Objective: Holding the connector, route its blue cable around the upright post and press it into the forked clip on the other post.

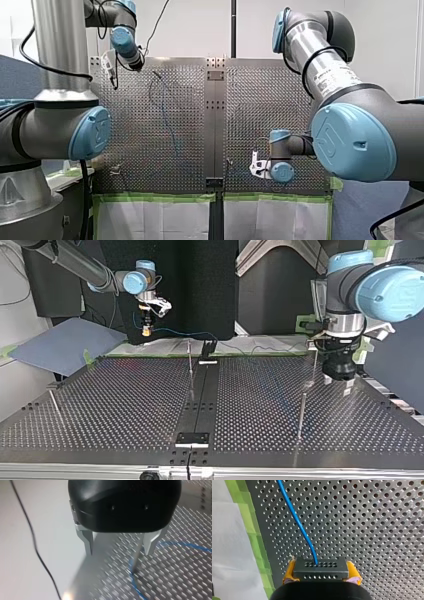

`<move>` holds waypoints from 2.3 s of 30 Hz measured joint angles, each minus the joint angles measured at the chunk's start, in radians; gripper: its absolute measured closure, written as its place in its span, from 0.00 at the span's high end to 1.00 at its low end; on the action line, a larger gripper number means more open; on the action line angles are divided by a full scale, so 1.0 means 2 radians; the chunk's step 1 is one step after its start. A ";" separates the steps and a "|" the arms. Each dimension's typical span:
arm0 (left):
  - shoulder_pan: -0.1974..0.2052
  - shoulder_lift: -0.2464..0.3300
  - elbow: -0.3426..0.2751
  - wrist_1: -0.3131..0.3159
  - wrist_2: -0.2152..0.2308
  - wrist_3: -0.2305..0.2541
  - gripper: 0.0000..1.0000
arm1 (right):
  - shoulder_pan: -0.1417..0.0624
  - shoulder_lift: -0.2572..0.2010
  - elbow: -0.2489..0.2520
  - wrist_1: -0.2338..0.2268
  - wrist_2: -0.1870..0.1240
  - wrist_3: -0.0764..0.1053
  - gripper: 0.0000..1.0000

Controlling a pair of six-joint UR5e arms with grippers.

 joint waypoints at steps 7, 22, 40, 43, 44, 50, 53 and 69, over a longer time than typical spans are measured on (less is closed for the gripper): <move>-0.005 0.027 0.035 -0.035 0.033 0.006 1.00 | -0.003 0.001 -0.005 -0.002 -0.002 0.002 0.00; -0.033 -0.012 0.050 -0.099 0.052 0.044 1.00 | -0.004 0.001 -0.011 0.003 -0.005 0.002 0.00; -0.042 -0.016 0.050 -0.144 0.036 0.050 1.00 | -0.003 0.001 -0.011 0.002 -0.008 0.004 0.00; -0.044 -0.016 0.050 -0.144 0.024 0.047 1.00 | -0.002 0.001 -0.011 0.002 -0.008 0.004 0.00; -0.045 -0.016 0.050 -0.144 0.020 0.047 1.00 | -0.002 0.001 -0.011 0.002 -0.008 0.004 0.00; -0.049 -0.016 0.050 -0.148 -0.011 0.046 1.00 | -0.001 0.001 -0.011 0.003 -0.008 0.003 0.00; -0.052 -0.016 0.050 -0.149 -0.025 0.047 1.00 | -0.001 0.001 -0.011 0.005 -0.008 0.002 0.00; -0.067 -0.016 0.049 -0.151 -0.049 0.046 1.00 | 0.000 0.001 -0.011 0.006 -0.007 0.003 0.00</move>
